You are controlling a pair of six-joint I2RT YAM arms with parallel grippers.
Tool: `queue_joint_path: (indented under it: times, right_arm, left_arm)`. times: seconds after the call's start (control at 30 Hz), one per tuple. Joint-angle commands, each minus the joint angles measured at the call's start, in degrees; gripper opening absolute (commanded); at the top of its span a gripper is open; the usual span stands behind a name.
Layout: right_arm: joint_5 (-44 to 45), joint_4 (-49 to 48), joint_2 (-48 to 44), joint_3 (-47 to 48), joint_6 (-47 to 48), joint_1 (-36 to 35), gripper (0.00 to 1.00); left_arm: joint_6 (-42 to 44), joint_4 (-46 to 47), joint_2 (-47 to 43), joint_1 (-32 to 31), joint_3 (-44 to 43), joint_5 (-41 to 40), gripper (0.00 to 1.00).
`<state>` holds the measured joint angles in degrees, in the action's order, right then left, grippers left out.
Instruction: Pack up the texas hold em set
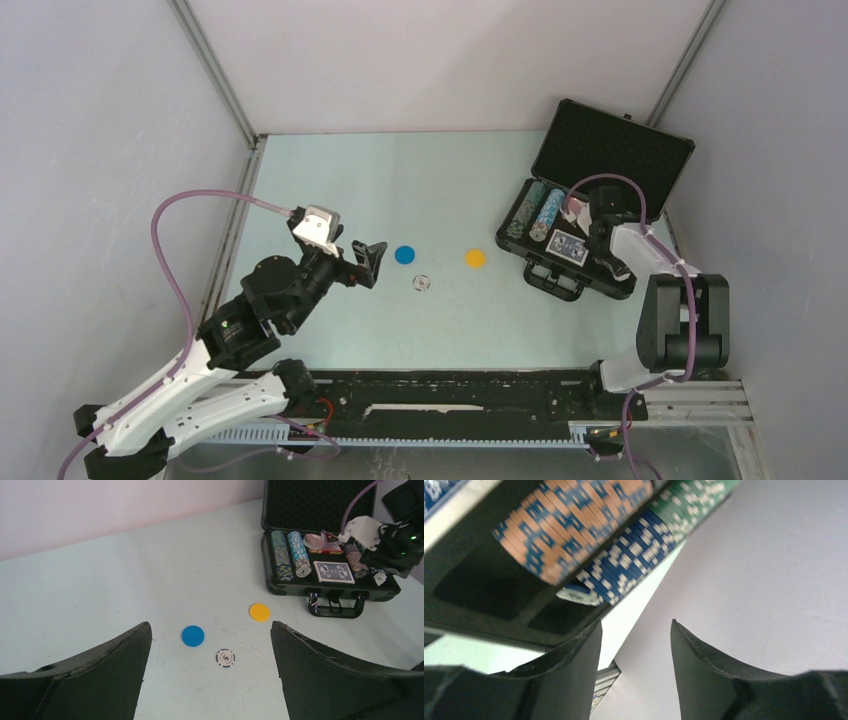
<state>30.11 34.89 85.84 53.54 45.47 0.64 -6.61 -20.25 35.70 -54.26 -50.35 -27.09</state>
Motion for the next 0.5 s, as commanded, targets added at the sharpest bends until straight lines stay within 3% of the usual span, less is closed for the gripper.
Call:
queue_joint_path:
  times: [0.0, 0.17, 0.4, 0.43, 0.47]
  right_arm:
    - [0.9, 3.6, -9.1, 2.3, -3.3, -0.5, 0.64]
    - [0.3, 5.4, -16.5, 2.5, -4.4, -5.1, 0.70]
    - [-1.3, 7.9, -21.9, 3.4, -10.0, -16.9, 0.69]
    - [-2.6, 8.4, -22.5, 3.9, -11.4, -18.7, 0.73]
    - [-4.0, 8.7, -23.2, 4.2, -13.3, -20.7, 0.94]
  left_arm:
    - [-0.1, 1.0, 1.0, 0.0, 1.2, -1.2, 0.94]
    - [-0.2, 1.1, 2.1, 1.4, 1.3, -0.9, 0.94]
    - [0.2, 1.9, 4.7, 4.1, 1.8, -1.4, 0.94]
    - [0.5, 2.0, 5.2, 4.2, 1.9, -1.5, 0.94]
    - [0.9, 2.0, 5.6, 4.2, 1.9, -1.7, 0.94]
